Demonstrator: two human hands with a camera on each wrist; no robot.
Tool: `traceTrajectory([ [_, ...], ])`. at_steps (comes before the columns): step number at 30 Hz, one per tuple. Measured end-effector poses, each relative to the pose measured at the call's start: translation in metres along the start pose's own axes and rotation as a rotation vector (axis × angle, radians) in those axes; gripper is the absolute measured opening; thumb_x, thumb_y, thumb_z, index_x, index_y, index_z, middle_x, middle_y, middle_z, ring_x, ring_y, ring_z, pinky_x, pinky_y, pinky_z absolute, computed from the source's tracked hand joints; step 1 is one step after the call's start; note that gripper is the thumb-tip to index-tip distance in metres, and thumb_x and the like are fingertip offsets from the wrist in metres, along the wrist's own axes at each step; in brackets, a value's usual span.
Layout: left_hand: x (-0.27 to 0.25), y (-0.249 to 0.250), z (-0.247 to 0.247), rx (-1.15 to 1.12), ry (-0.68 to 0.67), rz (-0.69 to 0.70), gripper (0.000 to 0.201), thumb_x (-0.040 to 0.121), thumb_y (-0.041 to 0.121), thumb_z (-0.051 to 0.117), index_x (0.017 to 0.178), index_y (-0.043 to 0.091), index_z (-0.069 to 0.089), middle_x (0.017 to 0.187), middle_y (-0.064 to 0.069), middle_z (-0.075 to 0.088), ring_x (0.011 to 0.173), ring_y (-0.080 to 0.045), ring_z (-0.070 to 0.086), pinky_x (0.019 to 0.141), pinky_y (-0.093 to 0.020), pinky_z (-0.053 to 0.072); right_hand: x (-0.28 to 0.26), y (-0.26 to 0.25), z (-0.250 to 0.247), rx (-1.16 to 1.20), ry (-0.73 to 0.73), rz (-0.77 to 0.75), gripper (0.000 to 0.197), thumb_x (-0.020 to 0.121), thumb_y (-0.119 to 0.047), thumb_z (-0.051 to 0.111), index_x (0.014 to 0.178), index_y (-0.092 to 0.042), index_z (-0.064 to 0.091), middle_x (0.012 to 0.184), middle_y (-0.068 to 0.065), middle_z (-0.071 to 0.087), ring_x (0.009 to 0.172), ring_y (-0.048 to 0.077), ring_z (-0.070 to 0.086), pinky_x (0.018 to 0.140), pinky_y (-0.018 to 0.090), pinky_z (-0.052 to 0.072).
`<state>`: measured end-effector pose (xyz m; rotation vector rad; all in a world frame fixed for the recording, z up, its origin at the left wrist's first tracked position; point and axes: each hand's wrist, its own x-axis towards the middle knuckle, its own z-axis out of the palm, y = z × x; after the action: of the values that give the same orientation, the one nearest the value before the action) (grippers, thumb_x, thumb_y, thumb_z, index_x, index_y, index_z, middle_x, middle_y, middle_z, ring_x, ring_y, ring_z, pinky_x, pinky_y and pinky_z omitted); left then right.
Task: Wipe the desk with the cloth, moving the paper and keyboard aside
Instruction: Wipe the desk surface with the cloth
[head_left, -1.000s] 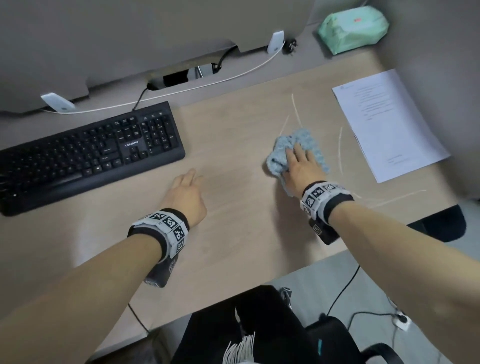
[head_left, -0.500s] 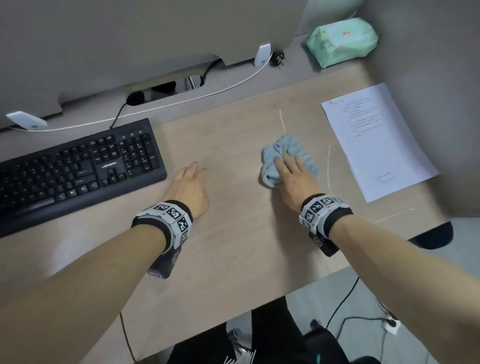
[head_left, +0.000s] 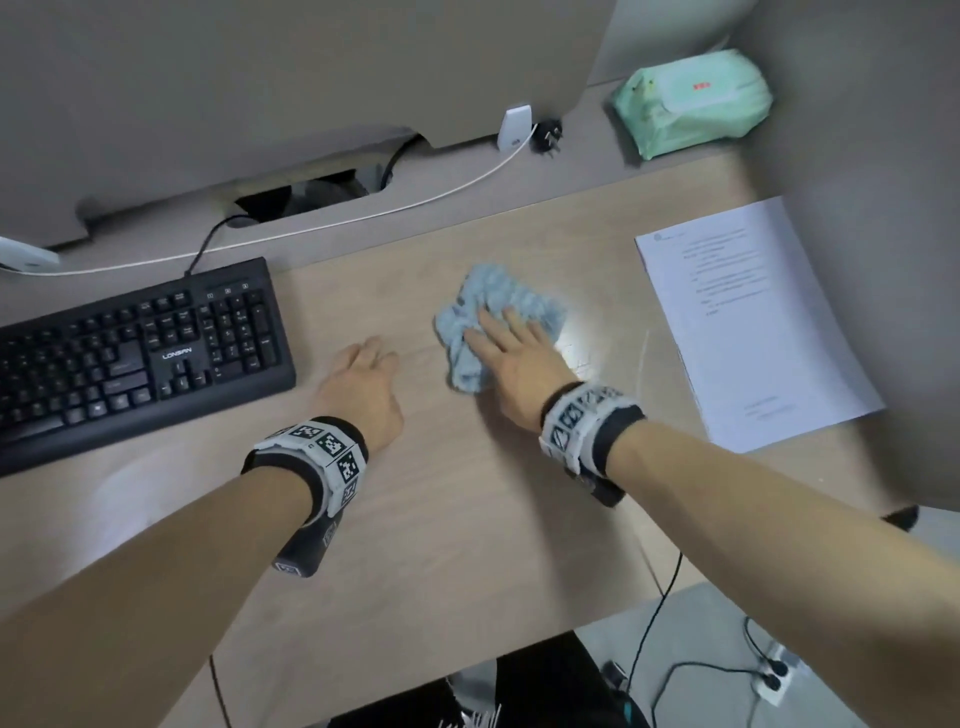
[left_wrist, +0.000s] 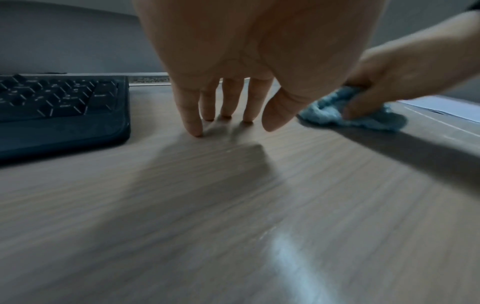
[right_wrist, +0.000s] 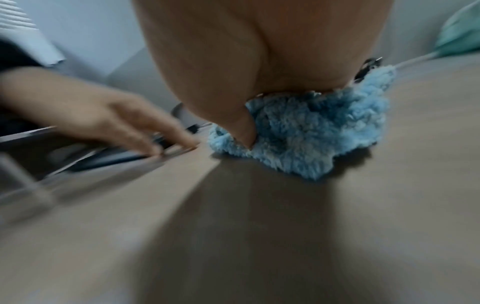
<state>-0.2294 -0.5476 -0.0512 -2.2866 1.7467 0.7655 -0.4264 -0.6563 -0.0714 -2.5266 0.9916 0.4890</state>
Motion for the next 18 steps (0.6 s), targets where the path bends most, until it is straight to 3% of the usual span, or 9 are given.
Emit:
traceTrajectory([
  [3, 0.003, -0.005, -0.004, 0.004, -0.04, 0.012, 0.059, 0.086, 0.013, 0.048, 0.144, 0.014, 0.04, 0.159, -0.009, 0.024, 0.143, -0.032, 0.024, 0.117, -0.039, 0.027, -0.017, 0.033, 0.003, 0.009, 0.001, -0.067, 0.078, 0.09, -0.014, 0.055, 0.157, -0.024, 0.016, 0.165, 0.003, 0.006, 0.151, 0.031, 0.006, 0.122, 0.05, 0.011],
  [7, 0.003, -0.007, -0.007, 0.035, -0.08, 0.016, 0.058, 0.089, 0.013, 0.045, 0.147, 0.016, 0.035, 0.16, -0.006, 0.021, 0.143, -0.031, 0.022, 0.117, -0.036, 0.024, 0.014, 0.076, -0.017, 0.092, 0.09, 0.159, 0.062, 0.099, -0.03, 0.046, 0.155, -0.025, 0.021, 0.165, 0.003, 0.011, 0.151, 0.033, 0.007, 0.121, 0.052, 0.016],
  [9, 0.003, -0.006, -0.006, 0.047, -0.069, 0.023, 0.057, 0.09, 0.014, 0.044, 0.146, 0.016, 0.035, 0.16, -0.006, 0.02, 0.143, -0.031, 0.023, 0.116, -0.036, 0.024, 0.033, 0.066, -0.021, 0.11, 0.097, 0.231, 0.062, 0.098, -0.032, 0.047, 0.153, -0.023, 0.022, 0.165, 0.006, 0.011, 0.15, 0.037, 0.008, 0.119, 0.054, 0.018],
  [11, 0.002, -0.006, -0.005, 0.035, -0.07, 0.011, 0.058, 0.089, 0.013, 0.045, 0.146, 0.015, 0.035, 0.16, -0.006, 0.021, 0.143, -0.031, 0.022, 0.117, -0.037, 0.024, 0.034, 0.039, -0.019, 0.071, 0.054, 0.191, 0.068, 0.094, -0.027, 0.052, 0.154, -0.021, 0.02, 0.165, 0.008, 0.006, 0.15, 0.04, 0.006, 0.12, 0.055, 0.015],
  [15, 0.003, -0.004, -0.006, 0.031, -0.097, 0.0, 0.059, 0.086, 0.013, 0.047, 0.144, 0.015, 0.036, 0.159, -0.008, 0.021, 0.142, -0.033, 0.022, 0.116, -0.04, 0.026, -0.017, -0.008, 0.015, 0.019, -0.012, -0.025, 0.085, 0.085, -0.014, 0.057, 0.157, -0.022, 0.012, 0.165, 0.005, -0.004, 0.151, 0.032, -0.004, 0.122, 0.05, 0.003],
  [18, 0.005, -0.001, -0.006, 0.034, -0.084, -0.017, 0.052, 0.085, 0.015, 0.049, 0.136, 0.013, 0.042, 0.15, -0.01, 0.03, 0.133, -0.036, 0.029, 0.108, -0.042, 0.032, -0.058, 0.004, 0.041, 0.075, 0.057, 0.07, 0.082, 0.089, -0.017, 0.058, 0.157, -0.023, 0.012, 0.166, 0.003, -0.001, 0.152, 0.03, -0.003, 0.122, 0.05, 0.007],
])
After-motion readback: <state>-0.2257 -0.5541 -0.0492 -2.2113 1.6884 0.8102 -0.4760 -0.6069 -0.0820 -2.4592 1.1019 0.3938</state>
